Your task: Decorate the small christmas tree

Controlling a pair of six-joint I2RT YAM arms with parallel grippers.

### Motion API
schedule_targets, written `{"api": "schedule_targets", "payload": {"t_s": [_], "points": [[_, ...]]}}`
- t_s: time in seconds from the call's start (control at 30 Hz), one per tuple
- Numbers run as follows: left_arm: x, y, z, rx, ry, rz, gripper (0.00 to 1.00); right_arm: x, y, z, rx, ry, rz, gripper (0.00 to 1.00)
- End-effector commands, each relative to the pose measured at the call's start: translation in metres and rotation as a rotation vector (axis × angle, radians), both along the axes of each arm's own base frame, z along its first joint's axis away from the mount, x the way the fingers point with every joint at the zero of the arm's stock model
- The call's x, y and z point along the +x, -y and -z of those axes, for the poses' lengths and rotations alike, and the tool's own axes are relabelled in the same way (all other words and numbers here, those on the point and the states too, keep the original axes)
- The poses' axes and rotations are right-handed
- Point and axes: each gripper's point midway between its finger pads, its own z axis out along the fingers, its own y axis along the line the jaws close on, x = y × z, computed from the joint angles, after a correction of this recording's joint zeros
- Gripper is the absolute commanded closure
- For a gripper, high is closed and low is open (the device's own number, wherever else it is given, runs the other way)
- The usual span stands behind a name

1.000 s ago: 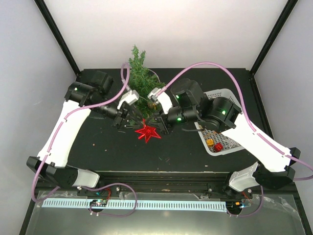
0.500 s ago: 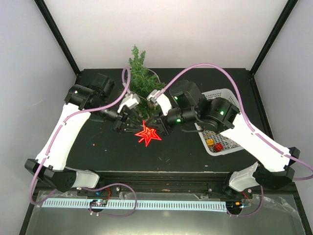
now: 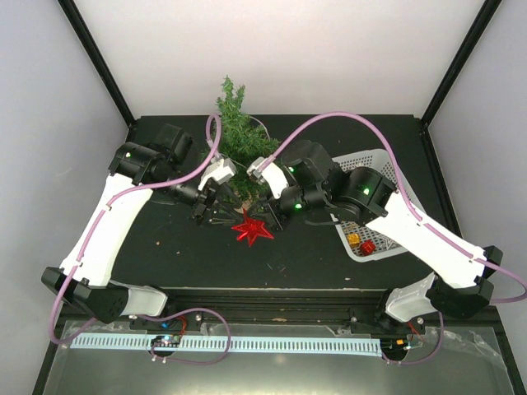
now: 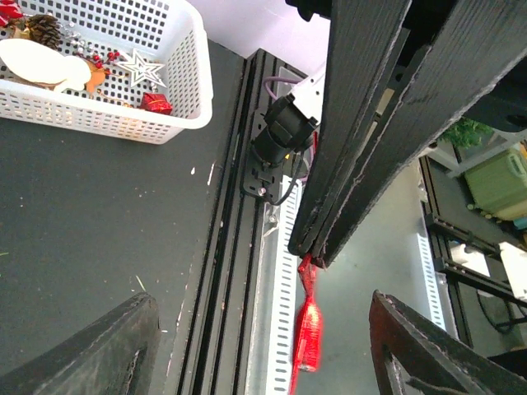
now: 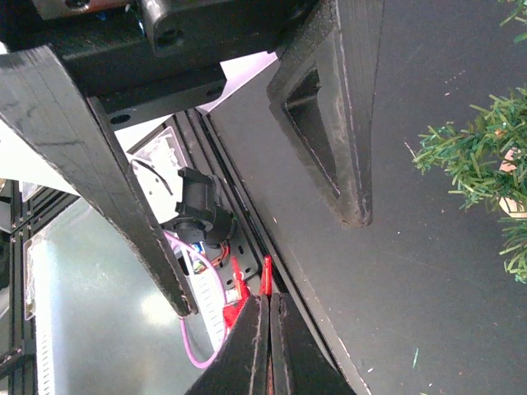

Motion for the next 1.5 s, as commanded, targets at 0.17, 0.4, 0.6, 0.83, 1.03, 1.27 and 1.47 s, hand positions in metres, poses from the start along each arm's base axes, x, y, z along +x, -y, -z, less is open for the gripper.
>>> {"api": "schedule_targets", "payload": {"t_s": [0.17,0.4,0.6,0.83,1.03,1.27,1.47], "points": [[-0.009,0.0,0.001,-0.018,-0.012,0.022,0.34,0.002,0.0,-0.009,0.037,0.039,0.005,0.99],[-0.014,0.002,0.007,-0.023,-0.049,0.043,0.37,0.004,-0.009,-0.013,0.045,0.037,-0.013,0.99],[-0.016,0.005,0.006,-0.034,-0.057,0.055,0.58,0.003,-0.015,-0.012,0.049,0.024,-0.029,0.99],[-0.019,0.005,0.004,-0.049,-0.064,0.063,0.98,0.007,-0.015,-0.011,0.047,0.035,-0.018,0.99],[-0.02,0.004,0.003,-0.056,-0.047,0.066,0.98,0.026,-0.006,-0.015,0.034,0.081,0.107,0.87],[-0.014,-0.001,-0.006,-0.078,-0.027,0.034,0.99,0.058,0.031,-0.05,0.118,0.201,0.355,0.54],[0.003,-0.011,-0.032,-0.16,-0.01,-0.04,0.99,0.058,0.044,-0.076,0.267,0.163,0.347,0.49]]}}
